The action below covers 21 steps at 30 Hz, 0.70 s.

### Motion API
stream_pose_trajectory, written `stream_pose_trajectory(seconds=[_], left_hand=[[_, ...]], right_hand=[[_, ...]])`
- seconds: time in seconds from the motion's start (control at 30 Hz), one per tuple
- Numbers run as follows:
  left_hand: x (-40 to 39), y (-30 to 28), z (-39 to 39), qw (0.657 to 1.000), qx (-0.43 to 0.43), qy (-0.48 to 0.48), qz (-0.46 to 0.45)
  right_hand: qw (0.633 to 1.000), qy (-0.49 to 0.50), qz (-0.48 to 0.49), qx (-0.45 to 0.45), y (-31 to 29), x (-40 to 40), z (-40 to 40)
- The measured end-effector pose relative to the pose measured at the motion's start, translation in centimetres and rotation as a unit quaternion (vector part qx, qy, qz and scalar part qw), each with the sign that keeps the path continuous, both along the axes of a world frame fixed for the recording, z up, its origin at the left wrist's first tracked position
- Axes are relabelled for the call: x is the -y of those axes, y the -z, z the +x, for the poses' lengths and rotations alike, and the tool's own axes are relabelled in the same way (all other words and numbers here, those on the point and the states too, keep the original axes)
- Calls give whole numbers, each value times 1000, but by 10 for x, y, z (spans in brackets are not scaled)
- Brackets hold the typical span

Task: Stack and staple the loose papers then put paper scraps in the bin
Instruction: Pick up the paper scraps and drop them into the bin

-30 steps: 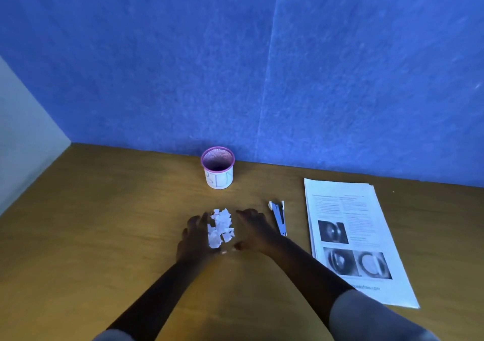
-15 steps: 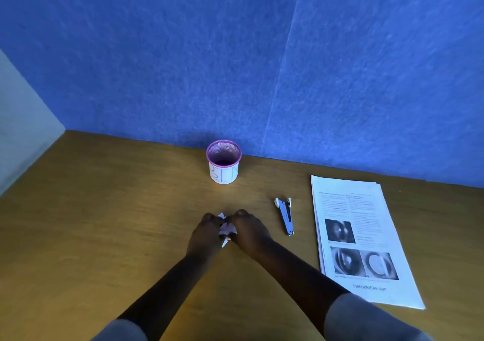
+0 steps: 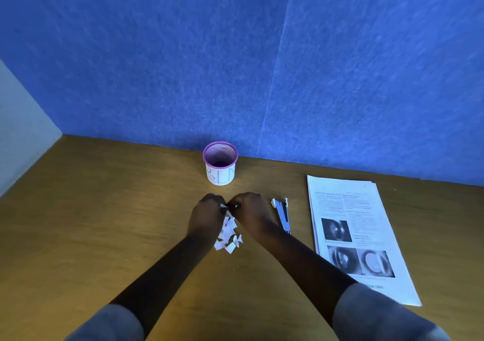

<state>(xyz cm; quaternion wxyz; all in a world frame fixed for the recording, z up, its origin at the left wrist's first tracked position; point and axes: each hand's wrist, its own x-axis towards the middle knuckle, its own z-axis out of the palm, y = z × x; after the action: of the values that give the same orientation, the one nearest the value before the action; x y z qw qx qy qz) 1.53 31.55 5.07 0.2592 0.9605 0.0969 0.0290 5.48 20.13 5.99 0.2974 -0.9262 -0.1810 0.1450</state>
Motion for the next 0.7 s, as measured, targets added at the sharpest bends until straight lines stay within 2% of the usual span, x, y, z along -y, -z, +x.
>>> stream_pose_trajectory(seconds=[0.17,0.33,0.5,0.7], left_hand=[[-18,-22,43,997,27,45,52],[-30,-52,84,997,63,35,15],[-40,-56,111,1000,26,-12,10],[-50,-48,116,998,-6,54,21]], right_hand=[[999,15,16,45,-24,-10,34],[996,11,21,80,-55,-26,79],[997,-2,-19,74,-56,-43,110],[999,-19,-23,35,-47,-52,129]])
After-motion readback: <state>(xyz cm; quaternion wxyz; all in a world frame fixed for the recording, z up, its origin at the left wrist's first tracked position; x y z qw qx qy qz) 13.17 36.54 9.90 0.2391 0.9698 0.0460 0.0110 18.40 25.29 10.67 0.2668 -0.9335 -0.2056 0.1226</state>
